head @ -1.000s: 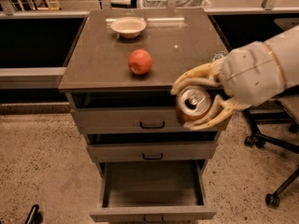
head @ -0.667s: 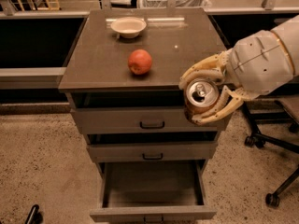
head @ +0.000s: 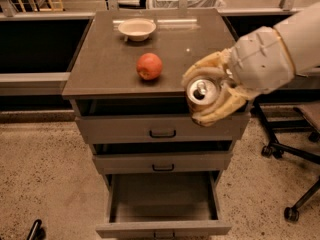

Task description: Pick orange can from bottom drawer and place on counter

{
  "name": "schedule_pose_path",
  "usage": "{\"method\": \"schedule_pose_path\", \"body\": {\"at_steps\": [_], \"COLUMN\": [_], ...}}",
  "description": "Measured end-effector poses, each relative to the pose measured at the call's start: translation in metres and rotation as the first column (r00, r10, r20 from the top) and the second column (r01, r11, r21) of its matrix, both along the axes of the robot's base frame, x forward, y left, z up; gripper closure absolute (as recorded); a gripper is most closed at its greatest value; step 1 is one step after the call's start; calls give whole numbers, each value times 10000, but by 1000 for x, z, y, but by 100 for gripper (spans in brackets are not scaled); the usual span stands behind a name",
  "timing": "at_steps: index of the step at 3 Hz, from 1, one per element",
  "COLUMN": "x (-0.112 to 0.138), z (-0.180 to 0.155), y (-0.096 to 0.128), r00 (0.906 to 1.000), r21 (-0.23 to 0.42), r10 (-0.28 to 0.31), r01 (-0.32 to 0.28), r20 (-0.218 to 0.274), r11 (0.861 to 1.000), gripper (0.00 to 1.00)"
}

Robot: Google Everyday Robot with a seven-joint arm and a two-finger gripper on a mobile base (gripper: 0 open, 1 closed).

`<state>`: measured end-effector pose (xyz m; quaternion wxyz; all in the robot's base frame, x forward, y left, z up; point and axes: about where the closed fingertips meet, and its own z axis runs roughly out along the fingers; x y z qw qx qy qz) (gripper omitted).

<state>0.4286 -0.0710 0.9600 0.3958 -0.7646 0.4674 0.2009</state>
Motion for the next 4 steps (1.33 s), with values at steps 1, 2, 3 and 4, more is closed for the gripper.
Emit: {"method": "schedule_pose_path", "body": {"at_steps": [1,2,3,4], "x": [44,75,87,87], "z": [-7,-14,-15,-15], "y": [24,37,40,40], "r00": [9839,9518,9343,9342], "r21": [-277,170,573,576], "r10": [-1756,-2835,-3295,-3296], "r01": [1747,2873,3395,3396], "r20": [-340,-1172,-1362,-1362], "r11": [9842,9577,9389,9388], "gripper": [100,100,100,100]}}
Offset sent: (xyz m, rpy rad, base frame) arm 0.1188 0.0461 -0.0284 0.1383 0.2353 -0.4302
